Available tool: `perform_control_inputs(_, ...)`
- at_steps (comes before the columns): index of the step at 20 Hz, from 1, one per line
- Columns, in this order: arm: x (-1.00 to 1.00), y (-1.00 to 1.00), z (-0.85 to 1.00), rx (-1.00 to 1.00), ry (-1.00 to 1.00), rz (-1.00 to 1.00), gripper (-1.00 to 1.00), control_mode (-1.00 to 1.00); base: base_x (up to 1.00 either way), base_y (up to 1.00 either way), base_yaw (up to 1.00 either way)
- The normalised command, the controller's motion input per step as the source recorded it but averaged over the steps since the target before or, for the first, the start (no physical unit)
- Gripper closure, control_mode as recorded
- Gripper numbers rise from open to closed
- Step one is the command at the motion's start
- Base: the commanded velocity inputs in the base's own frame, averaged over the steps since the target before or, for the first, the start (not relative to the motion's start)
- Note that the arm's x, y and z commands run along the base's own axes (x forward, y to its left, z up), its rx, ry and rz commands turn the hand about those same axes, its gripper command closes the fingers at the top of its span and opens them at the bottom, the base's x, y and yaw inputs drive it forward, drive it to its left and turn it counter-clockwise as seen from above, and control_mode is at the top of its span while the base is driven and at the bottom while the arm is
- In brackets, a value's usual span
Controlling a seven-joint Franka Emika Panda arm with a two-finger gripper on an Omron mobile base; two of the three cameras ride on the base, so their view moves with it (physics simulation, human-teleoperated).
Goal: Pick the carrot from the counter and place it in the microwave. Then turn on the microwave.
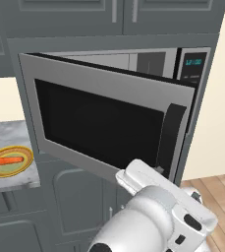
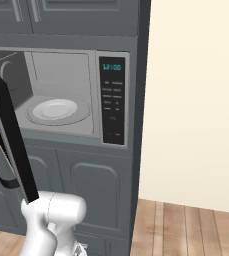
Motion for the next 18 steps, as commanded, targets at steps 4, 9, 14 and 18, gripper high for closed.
perform_control_inputs(4,-0.25,-0.2,-0.04,-0.05,-0.06,0.2,-1.0,-1.0,0.0,0.0,0.0)
perform_control_inputs(9,-0.17,-0.32,-0.01,-0.05,-0.07,0.19,-1.0,-1.0,0.0,0.0,0.0)
perform_control_inputs(14,-0.2,-0.39,0.0,-0.05,-0.09,0.17,-1.0,-1.0,0.0,0.0,0.0)
perform_control_inputs(18,-0.18,-0.26,0.0,-0.03,-0.07,0.17,-1.0,-1.0,0.0,0.0,0.0)
